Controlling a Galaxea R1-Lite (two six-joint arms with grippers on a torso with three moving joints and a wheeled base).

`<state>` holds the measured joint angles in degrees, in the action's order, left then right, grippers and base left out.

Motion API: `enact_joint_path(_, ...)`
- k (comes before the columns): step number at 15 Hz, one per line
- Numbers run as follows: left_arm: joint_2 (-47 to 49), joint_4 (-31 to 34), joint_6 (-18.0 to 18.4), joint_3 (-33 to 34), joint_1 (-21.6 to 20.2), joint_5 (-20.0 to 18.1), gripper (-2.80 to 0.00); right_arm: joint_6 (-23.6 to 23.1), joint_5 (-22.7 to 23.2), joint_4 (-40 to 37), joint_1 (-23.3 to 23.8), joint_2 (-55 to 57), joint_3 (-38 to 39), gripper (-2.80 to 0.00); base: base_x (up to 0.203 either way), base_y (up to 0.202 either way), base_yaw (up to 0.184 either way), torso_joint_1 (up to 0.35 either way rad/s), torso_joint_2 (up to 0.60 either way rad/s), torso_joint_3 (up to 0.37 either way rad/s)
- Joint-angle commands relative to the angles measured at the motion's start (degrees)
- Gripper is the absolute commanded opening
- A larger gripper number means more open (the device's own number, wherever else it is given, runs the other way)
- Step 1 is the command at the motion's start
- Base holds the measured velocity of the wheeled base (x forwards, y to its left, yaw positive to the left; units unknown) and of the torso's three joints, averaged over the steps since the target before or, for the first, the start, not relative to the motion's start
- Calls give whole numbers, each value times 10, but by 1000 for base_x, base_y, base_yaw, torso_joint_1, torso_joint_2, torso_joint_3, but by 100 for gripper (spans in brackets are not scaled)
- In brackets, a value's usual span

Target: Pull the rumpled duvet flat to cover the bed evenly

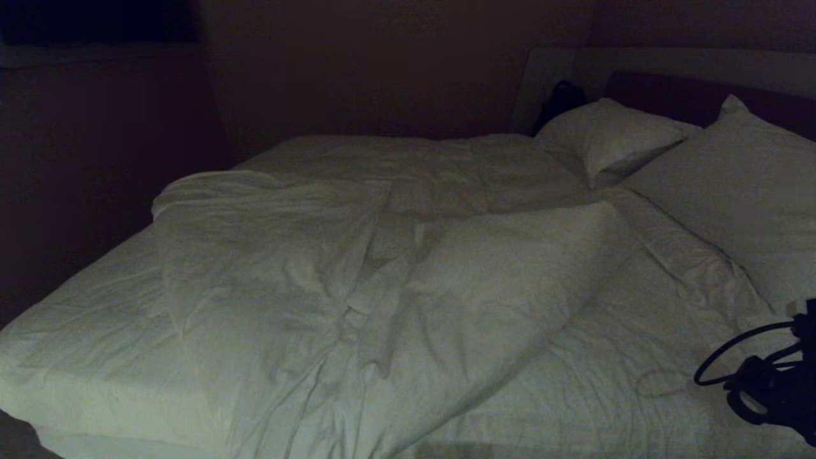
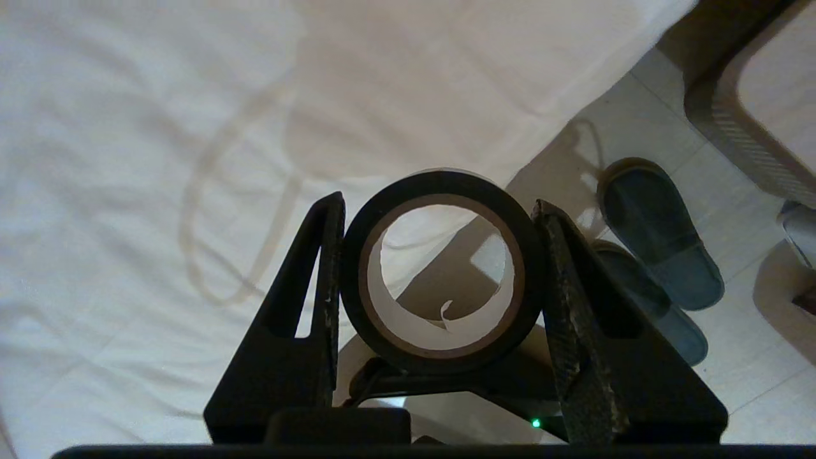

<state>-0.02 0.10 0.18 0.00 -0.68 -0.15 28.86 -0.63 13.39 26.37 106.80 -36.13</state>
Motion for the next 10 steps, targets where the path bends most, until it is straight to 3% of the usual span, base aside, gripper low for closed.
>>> enact_joint_path(1,0,0,0,0,0,0,-280,1,0,1,4,1,2,-280,0,0,0,0,0,0)
enact_joint_path(10,0,0,0,-1,0,0,-280,1,0,1,35,5,7,-280,0,0,0,0,0,0)
